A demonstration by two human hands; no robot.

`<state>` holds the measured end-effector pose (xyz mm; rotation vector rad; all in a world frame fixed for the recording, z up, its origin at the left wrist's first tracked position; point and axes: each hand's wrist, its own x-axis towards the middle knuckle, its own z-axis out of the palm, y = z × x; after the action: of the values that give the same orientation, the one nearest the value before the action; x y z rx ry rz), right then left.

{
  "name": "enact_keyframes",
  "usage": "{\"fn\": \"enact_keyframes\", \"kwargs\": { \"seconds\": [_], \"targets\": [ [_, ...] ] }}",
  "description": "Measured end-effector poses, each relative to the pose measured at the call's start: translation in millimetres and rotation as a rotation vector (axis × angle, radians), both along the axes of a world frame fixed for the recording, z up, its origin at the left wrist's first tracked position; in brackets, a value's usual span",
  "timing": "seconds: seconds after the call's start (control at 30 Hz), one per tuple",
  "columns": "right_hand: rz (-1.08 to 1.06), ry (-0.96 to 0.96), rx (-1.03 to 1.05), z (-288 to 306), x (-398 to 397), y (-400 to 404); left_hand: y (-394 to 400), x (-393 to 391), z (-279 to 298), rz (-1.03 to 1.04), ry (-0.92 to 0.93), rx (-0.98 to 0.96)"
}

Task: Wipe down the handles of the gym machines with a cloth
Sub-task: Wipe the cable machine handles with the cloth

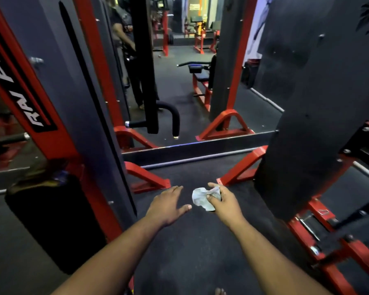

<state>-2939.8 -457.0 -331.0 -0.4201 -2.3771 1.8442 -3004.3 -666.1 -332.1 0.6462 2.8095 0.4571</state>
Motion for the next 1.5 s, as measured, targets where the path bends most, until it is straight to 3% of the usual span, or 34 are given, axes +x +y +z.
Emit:
{"fn": "enact_keyframes", "kwargs": {
  "seconds": [0.27,0.6,0.73,0.93,1.03,1.13,1.2,1.33,1.5],
  "targets": [
    [0.125,0.005,-0.065,4.4,-136.3,41.1,20.3,-92.2,17.5,0.201,0.128,-0.038],
    [0.179,0.214,-0.064,44.0,-269.5,28.2,5.8,-194.5,52.0,0.392,0.263,0.03],
    [0.23,0.356,0.047,75.4,-313.5,13.0,-11.2,-253.0,73.4,0.45,0.38,0.167],
    [0.194,0.593,0.449,111.7,-381.4,-22.5,-13.4,-338.9,114.3,0.418,0.498,0.322],
    [0.196,0.613,0.62,124.5,-406.8,-40.3,-18.6,-366.7,103.5,0.414,0.438,0.421],
    [0.313,0.482,0.836,120.0,-431.4,-51.1,-30.0,-386.0,73.9,0.4,0.316,0.539],
    [0.402,0.43,0.935,104.2,-443.4,-53.6,-37.0,-395.5,54.9,0.36,0.249,0.52],
    [0.413,0.539,0.911,81.8,-452.5,-48.9,-44.3,-409.9,32.1,0.321,0.051,0.357],
    [0.458,0.608,0.873,64.8,-451.9,-29.8,-44.5,-416.0,15.6,0.331,0.081,0.232]
  ]
}}
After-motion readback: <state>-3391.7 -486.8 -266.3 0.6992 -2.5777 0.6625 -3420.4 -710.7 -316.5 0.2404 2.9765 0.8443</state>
